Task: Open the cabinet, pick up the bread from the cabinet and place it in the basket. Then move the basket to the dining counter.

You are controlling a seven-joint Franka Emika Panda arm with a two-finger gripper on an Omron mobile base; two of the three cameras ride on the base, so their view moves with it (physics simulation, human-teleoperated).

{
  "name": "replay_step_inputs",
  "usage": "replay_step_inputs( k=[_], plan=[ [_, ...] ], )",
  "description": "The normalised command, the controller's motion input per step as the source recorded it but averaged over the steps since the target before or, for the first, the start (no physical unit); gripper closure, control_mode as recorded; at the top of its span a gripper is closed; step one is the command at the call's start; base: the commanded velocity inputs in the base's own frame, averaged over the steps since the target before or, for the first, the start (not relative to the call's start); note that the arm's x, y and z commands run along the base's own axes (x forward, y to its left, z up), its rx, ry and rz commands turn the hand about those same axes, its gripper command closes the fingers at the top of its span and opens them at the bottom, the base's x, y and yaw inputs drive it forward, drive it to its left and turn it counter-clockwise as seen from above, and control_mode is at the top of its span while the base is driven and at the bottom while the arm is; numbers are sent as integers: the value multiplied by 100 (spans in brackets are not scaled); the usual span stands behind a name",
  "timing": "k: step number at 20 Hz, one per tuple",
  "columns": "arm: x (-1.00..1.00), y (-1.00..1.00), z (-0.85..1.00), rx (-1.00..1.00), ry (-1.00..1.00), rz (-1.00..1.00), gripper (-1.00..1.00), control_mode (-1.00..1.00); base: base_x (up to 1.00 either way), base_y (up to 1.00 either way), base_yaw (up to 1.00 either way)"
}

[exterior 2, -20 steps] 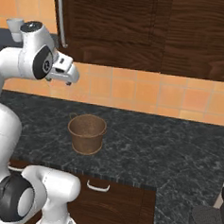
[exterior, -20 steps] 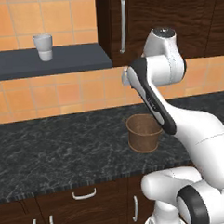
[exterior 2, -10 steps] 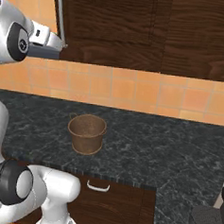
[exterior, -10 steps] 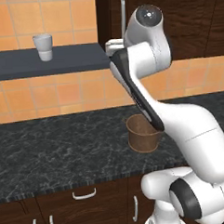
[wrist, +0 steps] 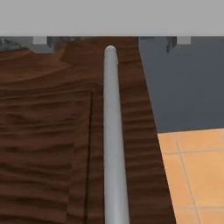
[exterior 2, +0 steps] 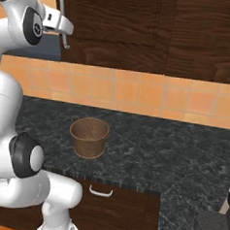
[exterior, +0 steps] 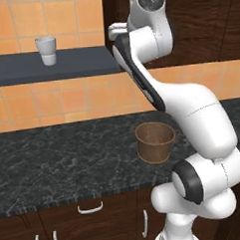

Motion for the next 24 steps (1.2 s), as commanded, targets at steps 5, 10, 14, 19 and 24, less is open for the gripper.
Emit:
replay_step_inputs(
  k=[5,10,14,19,24],
  plan=[
    [38,0,0,0,-4,0,-100,-100,0,0,0],
    [35,-24,-2,0,-1,2,-100,-100,0,0,0],
    [37,-27,-4,0,-4,8,-100,-100,0,0,0],
    [27,15,0,0,0,1,-100,-100,0,0,0],
    [43,19,-7,-1,-6,0,-100,-100,0,0,0]
  ],
)
